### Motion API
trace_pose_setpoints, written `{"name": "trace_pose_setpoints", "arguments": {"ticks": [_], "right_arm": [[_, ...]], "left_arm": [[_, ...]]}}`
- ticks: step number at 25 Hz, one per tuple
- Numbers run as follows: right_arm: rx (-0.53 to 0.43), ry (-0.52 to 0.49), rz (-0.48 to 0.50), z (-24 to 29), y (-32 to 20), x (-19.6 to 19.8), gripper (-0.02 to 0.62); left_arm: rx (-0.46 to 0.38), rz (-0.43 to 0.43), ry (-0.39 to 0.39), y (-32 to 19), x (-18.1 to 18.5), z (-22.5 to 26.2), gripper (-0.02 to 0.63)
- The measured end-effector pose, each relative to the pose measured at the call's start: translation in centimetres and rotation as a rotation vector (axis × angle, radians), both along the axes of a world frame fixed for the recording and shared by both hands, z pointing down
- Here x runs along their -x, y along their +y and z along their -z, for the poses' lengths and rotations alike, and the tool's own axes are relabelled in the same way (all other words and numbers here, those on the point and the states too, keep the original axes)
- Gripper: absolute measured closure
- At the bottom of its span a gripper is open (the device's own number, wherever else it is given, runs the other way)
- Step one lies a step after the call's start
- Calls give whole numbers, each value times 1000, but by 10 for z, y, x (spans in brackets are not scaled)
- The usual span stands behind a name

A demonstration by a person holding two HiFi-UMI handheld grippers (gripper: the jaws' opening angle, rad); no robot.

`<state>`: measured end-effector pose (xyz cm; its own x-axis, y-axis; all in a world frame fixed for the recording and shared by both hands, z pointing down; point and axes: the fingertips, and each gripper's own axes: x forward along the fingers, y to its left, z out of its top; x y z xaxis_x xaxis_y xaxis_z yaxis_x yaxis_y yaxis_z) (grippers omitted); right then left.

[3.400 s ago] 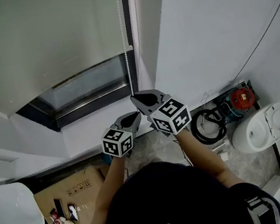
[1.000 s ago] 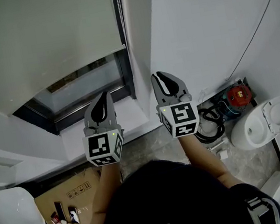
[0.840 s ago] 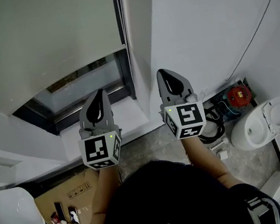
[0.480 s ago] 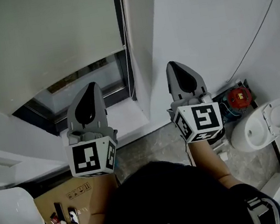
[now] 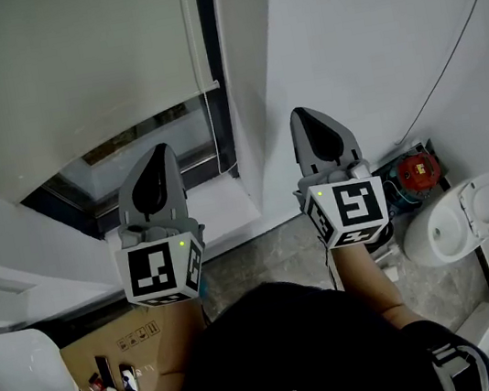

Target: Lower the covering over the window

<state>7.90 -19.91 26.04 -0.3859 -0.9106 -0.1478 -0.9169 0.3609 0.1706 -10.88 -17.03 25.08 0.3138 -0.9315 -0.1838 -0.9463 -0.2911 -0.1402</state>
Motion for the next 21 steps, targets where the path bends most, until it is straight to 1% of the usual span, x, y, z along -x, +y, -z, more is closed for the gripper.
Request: {"name": "trace_pose_setpoints", "arguments": {"ticks": [10, 21], "right_arm": [[-3, 1, 15, -1, -4, -5, 583], [-14, -4, 48, -2, -1, -23, 583]], "left_arm": [[7, -15, 5, -4, -9, -3, 594], [-4, 10, 10, 5, -30, -5, 594]]}}
